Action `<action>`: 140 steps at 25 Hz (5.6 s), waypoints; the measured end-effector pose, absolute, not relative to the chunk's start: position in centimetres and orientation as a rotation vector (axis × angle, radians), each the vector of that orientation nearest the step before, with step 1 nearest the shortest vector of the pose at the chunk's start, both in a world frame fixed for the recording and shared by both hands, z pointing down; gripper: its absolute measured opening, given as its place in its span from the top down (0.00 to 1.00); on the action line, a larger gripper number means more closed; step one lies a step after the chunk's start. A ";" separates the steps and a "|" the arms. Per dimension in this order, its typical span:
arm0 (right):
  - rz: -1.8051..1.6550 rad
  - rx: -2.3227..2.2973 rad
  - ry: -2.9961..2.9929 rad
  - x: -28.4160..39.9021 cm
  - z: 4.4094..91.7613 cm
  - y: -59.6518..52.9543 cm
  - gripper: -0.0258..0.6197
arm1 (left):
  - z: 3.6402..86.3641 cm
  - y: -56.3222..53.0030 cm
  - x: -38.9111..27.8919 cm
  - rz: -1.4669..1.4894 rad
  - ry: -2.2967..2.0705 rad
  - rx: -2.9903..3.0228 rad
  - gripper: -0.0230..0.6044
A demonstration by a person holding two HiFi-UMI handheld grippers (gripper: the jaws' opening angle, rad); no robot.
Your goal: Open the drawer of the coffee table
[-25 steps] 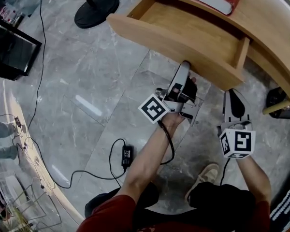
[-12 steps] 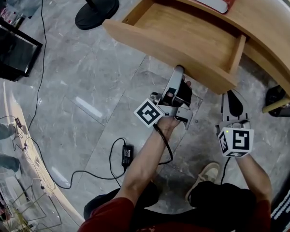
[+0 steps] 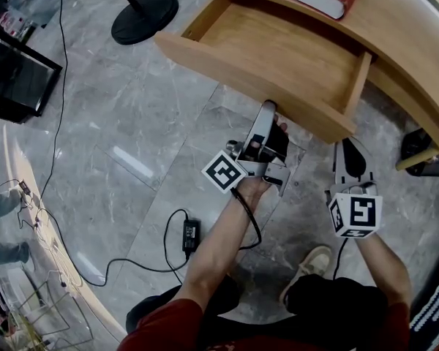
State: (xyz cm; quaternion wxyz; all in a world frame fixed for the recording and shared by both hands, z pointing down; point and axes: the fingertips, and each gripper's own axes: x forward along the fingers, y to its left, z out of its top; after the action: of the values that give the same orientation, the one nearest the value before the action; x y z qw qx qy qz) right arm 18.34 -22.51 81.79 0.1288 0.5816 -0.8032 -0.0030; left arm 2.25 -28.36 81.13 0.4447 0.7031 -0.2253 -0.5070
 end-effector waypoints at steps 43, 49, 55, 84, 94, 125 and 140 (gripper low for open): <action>0.023 1.642 -2.295 19.0 84.4 -22.1 0.97 | 88.9 -27.9 2.9 -0.821 -0.906 2.032 0.61; 0.027 1.644 -2.290 19.0 84.6 -22.1 0.97 | 89.6 -27.4 4.6 -0.432 -1.121 2.365 0.61; 0.034 1.650 -2.287 19.2 84.7 -22.1 0.97 | 89.1 -26.3 6.2 -0.060 -1.368 2.706 0.61; 0.033 1.636 -2.285 19.0 85.1 -22.1 0.97 | 89.3 -25.6 6.9 0.055 -1.497 2.771 0.88; 0.011 1.670 -2.273 19.3 85.1 -22.5 0.97 | 89.4 -25.2 7.1 0.046 -1.504 2.755 0.95; 0.484 1.722 -1.970 20.4 53.3 -13.6 0.97 | 52.2 -13.8 -3.8 0.470 -1.513 2.239 0.95; 0.504 1.569 -2.221 10.2 24.7 -12.8 0.97 | 27.7 -9.3 -13.1 0.474 -1.642 2.165 0.95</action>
State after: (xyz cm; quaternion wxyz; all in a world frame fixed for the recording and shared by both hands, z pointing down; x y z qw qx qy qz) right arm 10.19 -12.82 24.66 0.1867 0.5574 -0.7890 0.1789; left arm -13.15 -9.26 27.66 0.1906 0.7704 -0.5845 0.1687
